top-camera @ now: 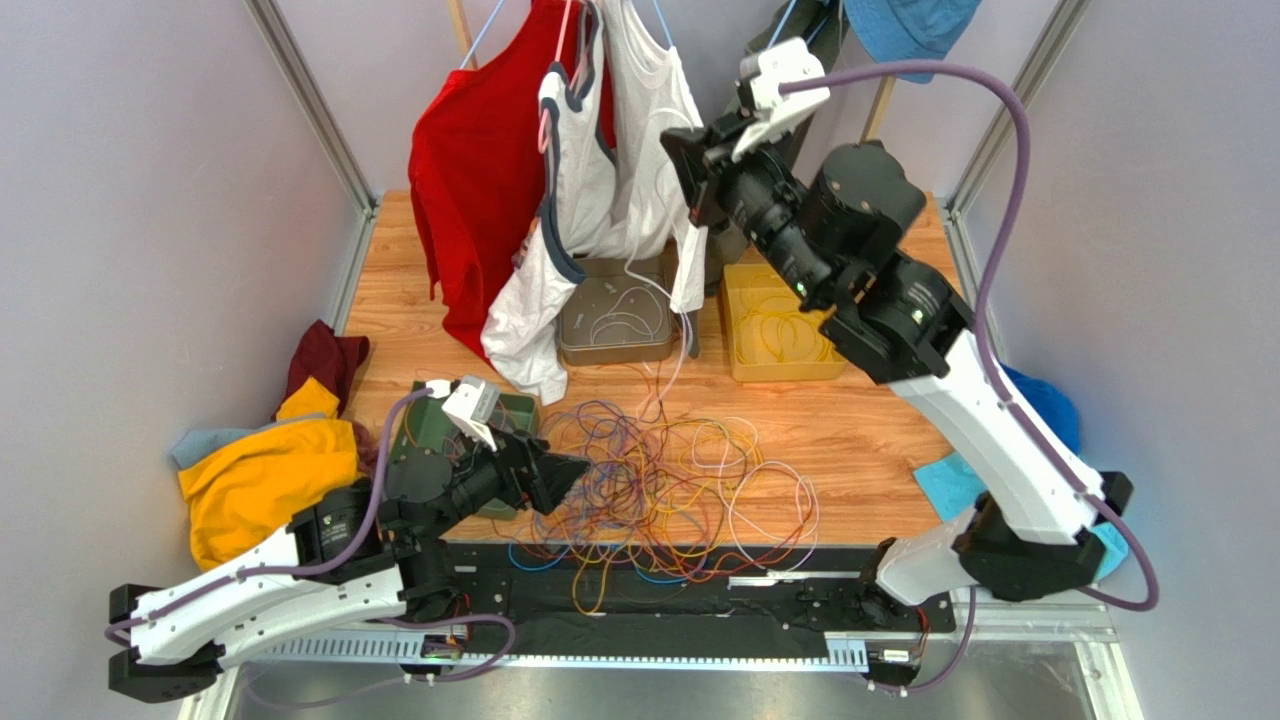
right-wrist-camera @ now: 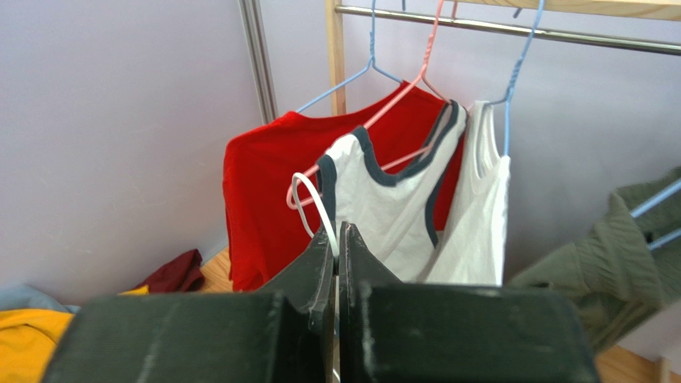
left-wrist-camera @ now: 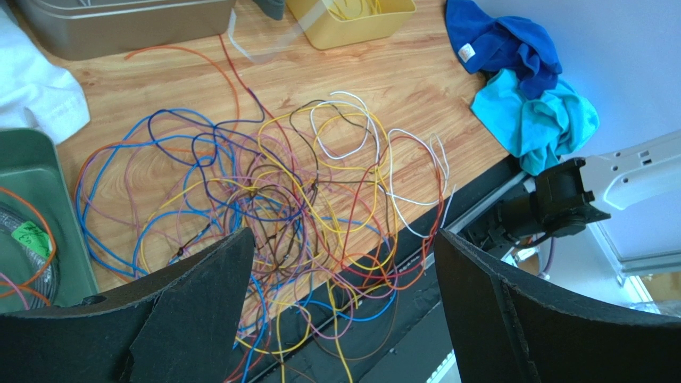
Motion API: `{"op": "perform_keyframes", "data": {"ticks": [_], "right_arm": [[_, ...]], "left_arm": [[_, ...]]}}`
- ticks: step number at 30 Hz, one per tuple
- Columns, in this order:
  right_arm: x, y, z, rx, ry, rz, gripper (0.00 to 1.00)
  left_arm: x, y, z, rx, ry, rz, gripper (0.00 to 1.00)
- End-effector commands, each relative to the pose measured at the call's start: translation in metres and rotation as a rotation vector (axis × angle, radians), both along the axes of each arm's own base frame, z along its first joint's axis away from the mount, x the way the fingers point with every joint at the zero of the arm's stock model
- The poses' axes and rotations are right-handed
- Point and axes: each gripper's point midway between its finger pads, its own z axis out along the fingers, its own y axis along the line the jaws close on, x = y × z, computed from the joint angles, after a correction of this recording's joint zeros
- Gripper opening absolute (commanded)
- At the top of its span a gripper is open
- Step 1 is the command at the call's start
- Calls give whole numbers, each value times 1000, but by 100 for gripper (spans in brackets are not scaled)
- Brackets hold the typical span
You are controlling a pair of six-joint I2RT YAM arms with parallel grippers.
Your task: Untangle the cables
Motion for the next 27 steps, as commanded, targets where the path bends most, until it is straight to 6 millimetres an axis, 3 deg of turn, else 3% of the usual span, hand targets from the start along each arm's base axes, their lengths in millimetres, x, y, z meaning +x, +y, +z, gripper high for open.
{"op": "perform_keyframes", "data": {"ticks": [1,5,11,14,15,18,19,20,22,25,26,27], "right_arm": [[10,11,39,111,-67,77,0],[34,28,36,130,-83,95,0],[81,48,6,89,-86,47,0],[105,53,-26,34,-67,-4,0],[114,56,-49,6,-38,-15,0],[128,55,-74,10,-13,-37,0],[136,57,-100,-18,19,-43,0],[138,59,-107,8,31,-42,0],[146,62,-145,-15,76,-49,0],[153,64,-181,-26,117,-63,0],[154,65,-210,-46,163,-64,0],[155,68,-226,-51,185,-63,0]], "left_arm": [[-2,5,-14,21,24,6,91],[-4,5,-20,21,36,1,92],[-6,9,-27,10,40,2,92],[-7,17,-30,21,41,15,92],[-7,19,-31,22,39,19,92],[-7,26,-31,10,28,34,92],[-7,27,-32,6,26,36,92],[-7,27,-32,0,20,36,92],[-7,25,-32,-8,18,33,92],[-7,20,-34,-2,22,22,92],[-7,18,-36,8,31,18,92],[-7,16,-35,5,29,14,92]]}}
